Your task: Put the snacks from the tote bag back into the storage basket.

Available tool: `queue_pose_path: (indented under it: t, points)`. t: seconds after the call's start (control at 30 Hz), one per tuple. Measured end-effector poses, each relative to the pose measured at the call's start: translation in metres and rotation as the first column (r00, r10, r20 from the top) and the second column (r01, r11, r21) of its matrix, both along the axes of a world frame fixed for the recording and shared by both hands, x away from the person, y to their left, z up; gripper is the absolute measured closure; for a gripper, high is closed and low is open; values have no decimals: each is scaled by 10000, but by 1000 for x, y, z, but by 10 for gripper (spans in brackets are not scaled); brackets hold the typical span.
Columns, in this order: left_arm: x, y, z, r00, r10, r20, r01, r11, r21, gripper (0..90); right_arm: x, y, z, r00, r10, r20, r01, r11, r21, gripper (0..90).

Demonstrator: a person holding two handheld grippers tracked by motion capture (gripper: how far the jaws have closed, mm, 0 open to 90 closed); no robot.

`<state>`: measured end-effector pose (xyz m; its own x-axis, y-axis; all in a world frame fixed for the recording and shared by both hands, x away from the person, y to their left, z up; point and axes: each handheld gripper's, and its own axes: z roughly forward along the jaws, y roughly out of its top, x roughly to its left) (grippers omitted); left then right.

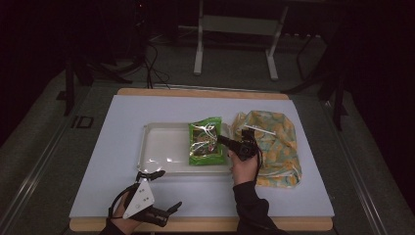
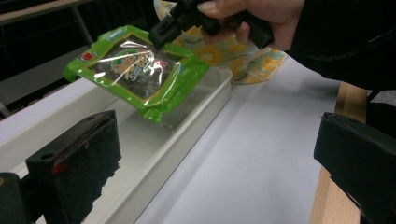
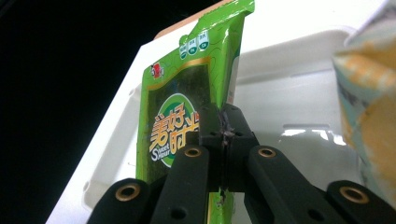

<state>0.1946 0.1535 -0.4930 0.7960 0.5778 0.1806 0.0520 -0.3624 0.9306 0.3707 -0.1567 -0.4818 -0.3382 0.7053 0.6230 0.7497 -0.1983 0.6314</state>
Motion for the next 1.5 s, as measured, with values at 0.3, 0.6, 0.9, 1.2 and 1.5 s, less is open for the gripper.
queue_pose_path:
  t: [0.3,0.6,0.9,1.2,1.5]
  points:
    - [0,0,0,10000,1,-1,-1,10000,32,11,-5,-4,-16,9990,-5,-441,2,10000,-56,889]
    - [1,0,0,10000,11,-6,-11,10000,34,11,-4,-2,-26,9975,105,-698,-126,9995,-306,888]
    - [2,1,0,10000,43,-90,-44,9999,-135,11,-4,-4,-30,9956,142,-925,-204,9976,-658,886]
    - [2,1,0,9999,25,-106,-26,10000,-58,11,-1,-5,-31,9927,115,-1199,-239,9945,-1025,884]
    - [2,1,0,9999,17,-105,-18,10000,-36,11,2,-7,-33,9887,108,-1492,-302,9912,-1288,842]
